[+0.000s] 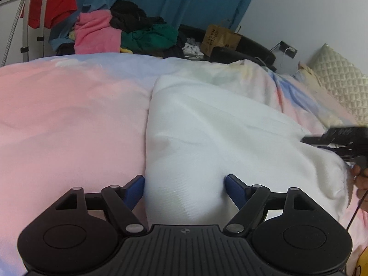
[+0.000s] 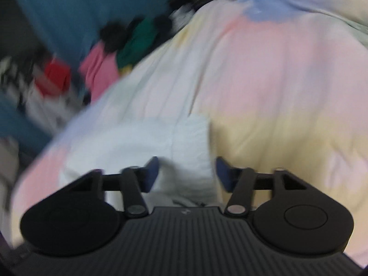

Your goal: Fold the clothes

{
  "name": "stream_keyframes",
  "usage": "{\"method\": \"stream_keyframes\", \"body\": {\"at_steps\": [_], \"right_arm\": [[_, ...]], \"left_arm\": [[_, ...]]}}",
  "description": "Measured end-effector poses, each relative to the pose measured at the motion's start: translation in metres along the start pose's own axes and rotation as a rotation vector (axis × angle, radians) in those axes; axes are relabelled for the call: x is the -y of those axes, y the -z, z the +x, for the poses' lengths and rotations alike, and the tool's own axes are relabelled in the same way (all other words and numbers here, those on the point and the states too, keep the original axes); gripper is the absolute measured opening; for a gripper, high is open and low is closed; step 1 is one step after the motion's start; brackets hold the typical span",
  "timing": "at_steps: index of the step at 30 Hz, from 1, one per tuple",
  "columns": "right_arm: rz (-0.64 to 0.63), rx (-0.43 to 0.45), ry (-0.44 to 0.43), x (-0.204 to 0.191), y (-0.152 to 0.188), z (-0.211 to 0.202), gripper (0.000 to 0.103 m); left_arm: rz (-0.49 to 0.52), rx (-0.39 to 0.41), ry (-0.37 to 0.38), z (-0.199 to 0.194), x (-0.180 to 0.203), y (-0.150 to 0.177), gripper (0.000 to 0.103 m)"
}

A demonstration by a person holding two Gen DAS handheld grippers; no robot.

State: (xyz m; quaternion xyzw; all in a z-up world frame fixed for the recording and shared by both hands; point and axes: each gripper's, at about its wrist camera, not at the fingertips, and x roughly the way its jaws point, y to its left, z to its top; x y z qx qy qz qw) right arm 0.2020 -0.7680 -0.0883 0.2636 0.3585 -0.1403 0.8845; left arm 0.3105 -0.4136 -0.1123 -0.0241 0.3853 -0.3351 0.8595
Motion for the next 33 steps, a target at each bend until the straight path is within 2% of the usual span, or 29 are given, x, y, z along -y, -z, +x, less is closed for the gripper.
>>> {"method": "stream_keyframes", "body": {"at_steps": [2, 3, 4, 7, 12, 16, 20, 27, 30, 32, 33], "right_arm": [[-0.087, 0.032, 0.045, -0.011, 0.004, -0.001, 0.037], [-0.100, 0.071, 0.060, -0.014, 0.005, -0.005, 0.013], [-0.088, 0.131, 0.070, -0.015, 0.002, -0.013, 0.010], [0.007, 0.246, 0.050, -0.012, -0.013, -0.029, 0.010], [-0.089, 0.227, 0.171, -0.012, -0.003, 0.000, 0.010], [-0.136, 0.272, 0.190, -0.014, 0.013, 0.004, 0.014], [-0.064, 0.283, 0.165, -0.018, 0.015, -0.019, 0.015], [-0.041, 0.351, 0.151, -0.042, 0.015, -0.091, 0.015], [-0.044, 0.358, 0.134, -0.057, 0.016, -0.127, 0.015], [-0.054, 0.359, 0.129, -0.069, 0.018, -0.153, 0.014], [-0.060, 0.360, 0.129, -0.074, 0.019, -0.166, 0.014]], "left_arm": [[0.016, 0.009, -0.007, 0.001, 0.001, 0.002, 0.079], [0.025, 0.012, -0.011, 0.000, 0.002, 0.003, 0.078], [0.037, 0.017, -0.016, -0.001, 0.004, 0.004, 0.078], [0.068, 0.040, -0.036, -0.002, 0.010, 0.006, 0.077], [0.079, 0.053, -0.060, -0.001, 0.015, 0.011, 0.078], [0.074, 0.044, -0.060, -0.004, 0.015, 0.008, 0.078], [0.092, 0.055, -0.095, -0.022, 0.022, 0.003, 0.076], [0.129, 0.132, -0.095, -0.103, 0.057, -0.020, 0.082], [0.148, 0.165, -0.085, -0.147, 0.077, -0.031, 0.092], [0.166, 0.193, -0.080, -0.179, 0.090, -0.036, 0.102], [0.177, 0.216, -0.079, -0.196, 0.096, -0.036, 0.103]]}}
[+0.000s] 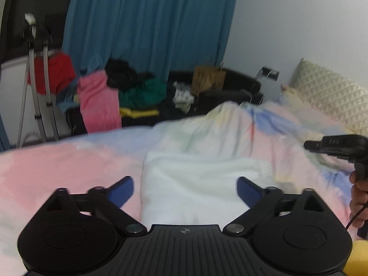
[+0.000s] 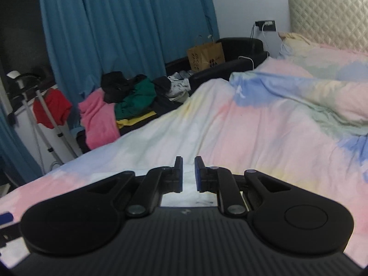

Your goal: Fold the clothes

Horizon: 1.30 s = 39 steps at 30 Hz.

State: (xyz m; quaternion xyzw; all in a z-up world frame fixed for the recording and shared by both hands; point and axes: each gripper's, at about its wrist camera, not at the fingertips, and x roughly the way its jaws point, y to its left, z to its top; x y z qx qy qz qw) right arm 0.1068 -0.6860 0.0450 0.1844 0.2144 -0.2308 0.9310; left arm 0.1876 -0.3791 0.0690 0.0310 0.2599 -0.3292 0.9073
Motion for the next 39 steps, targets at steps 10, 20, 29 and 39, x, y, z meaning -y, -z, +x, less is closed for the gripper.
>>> {"method": "stream_keyframes", "body": {"at_steps": [10, 20, 29, 39], "right_arm": [[-0.109, 0.047, -0.117, -0.044, -0.002, -0.142, 0.088], [-0.194, 0.140, -0.119, -0.069, 0.054, -0.245, 0.088], [-0.198, 0.168, -0.129, -0.090, 0.118, -0.268, 0.088], [-0.168, 0.169, -0.110, -0.106, 0.169, -0.250, 0.088]], "left_arm": [[0.099, 0.080, -0.014, -0.140, 0.046, -0.014, 0.103], [0.100, 0.139, -0.023, -0.236, 0.045, 0.034, 0.103], [0.046, 0.162, -0.070, -0.270, 0.018, 0.084, 0.103], [0.029, 0.153, -0.092, -0.265, -0.005, 0.118, 0.103]]}}
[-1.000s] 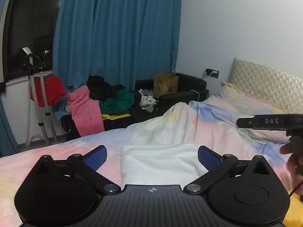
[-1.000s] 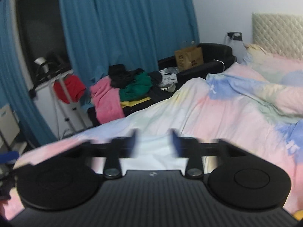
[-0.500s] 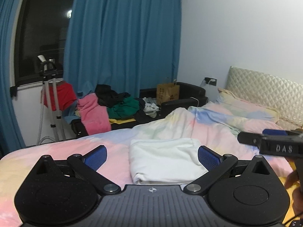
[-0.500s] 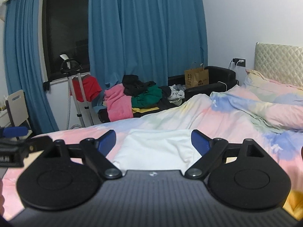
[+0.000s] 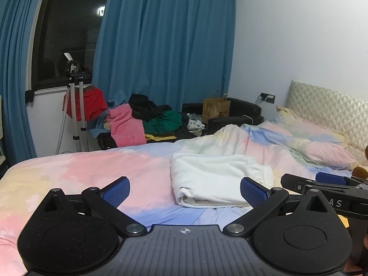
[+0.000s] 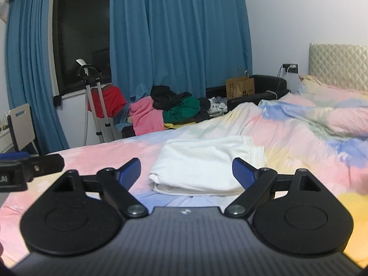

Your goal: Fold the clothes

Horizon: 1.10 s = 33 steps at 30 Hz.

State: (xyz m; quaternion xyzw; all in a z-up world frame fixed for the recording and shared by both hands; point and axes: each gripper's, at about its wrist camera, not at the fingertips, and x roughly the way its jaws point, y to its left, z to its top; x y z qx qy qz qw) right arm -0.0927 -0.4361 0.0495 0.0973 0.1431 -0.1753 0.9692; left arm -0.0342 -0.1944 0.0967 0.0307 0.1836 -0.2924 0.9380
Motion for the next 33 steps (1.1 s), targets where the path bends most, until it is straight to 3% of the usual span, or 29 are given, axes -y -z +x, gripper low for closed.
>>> {"method": "stream_keyframes", "body": {"at_steps": [12, 17, 27, 33], "right_arm": [[0.005, -0.025, 0.079, -0.010, 0.049, 0.032, 0.088], [0.049, -0.026, 0.094, -0.005, 0.052, 0.040, 0.088], [-0.033, -0.032, 0.137, -0.016, 0.056, 0.044, 0.088], [-0.010, -0.045, 0.130, -0.013, 0.055, 0.044, 0.088]], "left_arm": [[0.030, -0.032, -0.014, 0.040, -0.003, 0.025, 0.103], [0.007, -0.059, -0.027, 0.054, -0.009, 0.034, 0.103], [0.023, -0.056, -0.048, 0.056, -0.008, 0.041, 0.103], [0.009, -0.057, -0.056, 0.053, -0.011, 0.041, 0.103]]}}
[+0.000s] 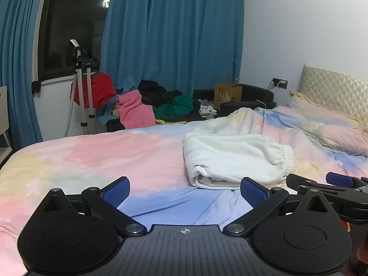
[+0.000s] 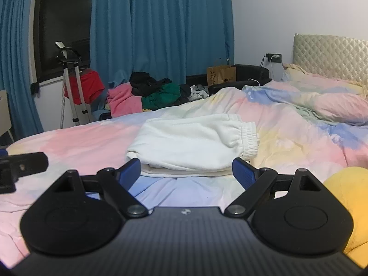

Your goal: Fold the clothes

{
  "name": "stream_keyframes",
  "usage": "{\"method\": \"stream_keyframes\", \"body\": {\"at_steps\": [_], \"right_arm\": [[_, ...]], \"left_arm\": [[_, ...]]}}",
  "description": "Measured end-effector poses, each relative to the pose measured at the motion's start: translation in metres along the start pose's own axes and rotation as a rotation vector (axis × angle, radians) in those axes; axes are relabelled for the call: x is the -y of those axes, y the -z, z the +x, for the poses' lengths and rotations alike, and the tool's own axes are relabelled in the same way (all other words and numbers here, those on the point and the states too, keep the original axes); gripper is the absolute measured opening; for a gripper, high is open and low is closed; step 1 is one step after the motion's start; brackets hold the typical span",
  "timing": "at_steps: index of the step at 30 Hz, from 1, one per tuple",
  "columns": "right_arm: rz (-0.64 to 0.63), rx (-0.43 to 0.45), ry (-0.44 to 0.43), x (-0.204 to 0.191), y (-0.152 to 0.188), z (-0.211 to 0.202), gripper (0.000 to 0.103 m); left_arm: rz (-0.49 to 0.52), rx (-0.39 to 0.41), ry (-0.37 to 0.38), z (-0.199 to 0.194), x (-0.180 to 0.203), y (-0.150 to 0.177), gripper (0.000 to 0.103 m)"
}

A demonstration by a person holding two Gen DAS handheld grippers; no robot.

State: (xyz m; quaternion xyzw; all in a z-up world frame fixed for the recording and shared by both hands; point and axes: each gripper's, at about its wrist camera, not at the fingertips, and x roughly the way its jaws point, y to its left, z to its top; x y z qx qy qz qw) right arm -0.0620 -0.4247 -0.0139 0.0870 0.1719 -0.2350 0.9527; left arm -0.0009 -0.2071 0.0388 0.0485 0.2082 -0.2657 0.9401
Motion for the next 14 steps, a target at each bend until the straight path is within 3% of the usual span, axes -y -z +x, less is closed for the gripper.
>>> {"method": "stream_keyframes", "body": {"at_steps": [14], "right_arm": [[0.010, -0.013, 0.000, 0.0005, 0.0006, 0.0013, 0.088]], "left_arm": [[-0.004, 0.008, 0.005, -0.0060, -0.0019, -0.0001, 0.103]]}}
